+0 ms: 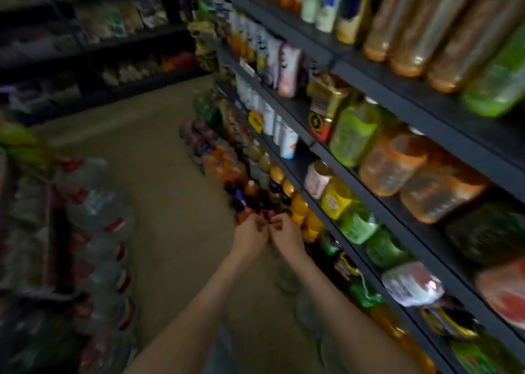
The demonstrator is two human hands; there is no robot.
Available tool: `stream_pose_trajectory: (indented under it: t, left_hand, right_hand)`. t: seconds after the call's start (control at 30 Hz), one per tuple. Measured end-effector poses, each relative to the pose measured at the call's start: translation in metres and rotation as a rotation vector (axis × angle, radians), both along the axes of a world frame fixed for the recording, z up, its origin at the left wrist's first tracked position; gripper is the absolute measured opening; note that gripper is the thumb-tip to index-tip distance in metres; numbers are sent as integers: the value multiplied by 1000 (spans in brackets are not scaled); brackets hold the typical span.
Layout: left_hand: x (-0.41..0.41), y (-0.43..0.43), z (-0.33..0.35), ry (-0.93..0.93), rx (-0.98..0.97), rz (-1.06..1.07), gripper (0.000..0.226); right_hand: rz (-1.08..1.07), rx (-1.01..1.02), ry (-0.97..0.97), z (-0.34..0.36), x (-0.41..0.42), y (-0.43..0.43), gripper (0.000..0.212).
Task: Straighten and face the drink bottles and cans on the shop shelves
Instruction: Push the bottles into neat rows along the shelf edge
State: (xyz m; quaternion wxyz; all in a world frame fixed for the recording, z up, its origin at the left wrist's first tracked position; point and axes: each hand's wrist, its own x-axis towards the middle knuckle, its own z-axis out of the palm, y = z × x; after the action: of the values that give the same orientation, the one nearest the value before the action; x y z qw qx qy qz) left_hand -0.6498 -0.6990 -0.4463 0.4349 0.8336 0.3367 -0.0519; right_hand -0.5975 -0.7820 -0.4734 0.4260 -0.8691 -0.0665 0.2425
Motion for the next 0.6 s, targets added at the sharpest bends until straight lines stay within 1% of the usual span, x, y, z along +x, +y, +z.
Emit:
stream_pose_trajectory:
  t: [0.13, 0.27, 0.4, 0.47, 0.53, 0.6]
  left_hand:
    - [48, 128, 4, -5, 32, -56, 26]
    - [106, 237, 18, 4, 85, -110, 29]
    - [158, 292, 22, 26, 87, -215, 25]
    - [188, 308, 20, 8, 92, -293, 21]
    - [216, 321, 18, 3, 111, -358, 21]
    - [240, 334, 14, 14, 115, -395, 24]
  right_hand:
    - [-36, 27, -6, 3, 44, 122, 19]
    - [-82, 65, -5, 14, 88, 225, 19]
    - [-195, 55, 37, 18, 126, 277, 10]
    - [-247, 57, 47, 17, 151, 289, 12]
    - [-296, 47, 45, 11, 180, 299, 15]
    - [-353, 38, 52, 2, 207, 310, 10]
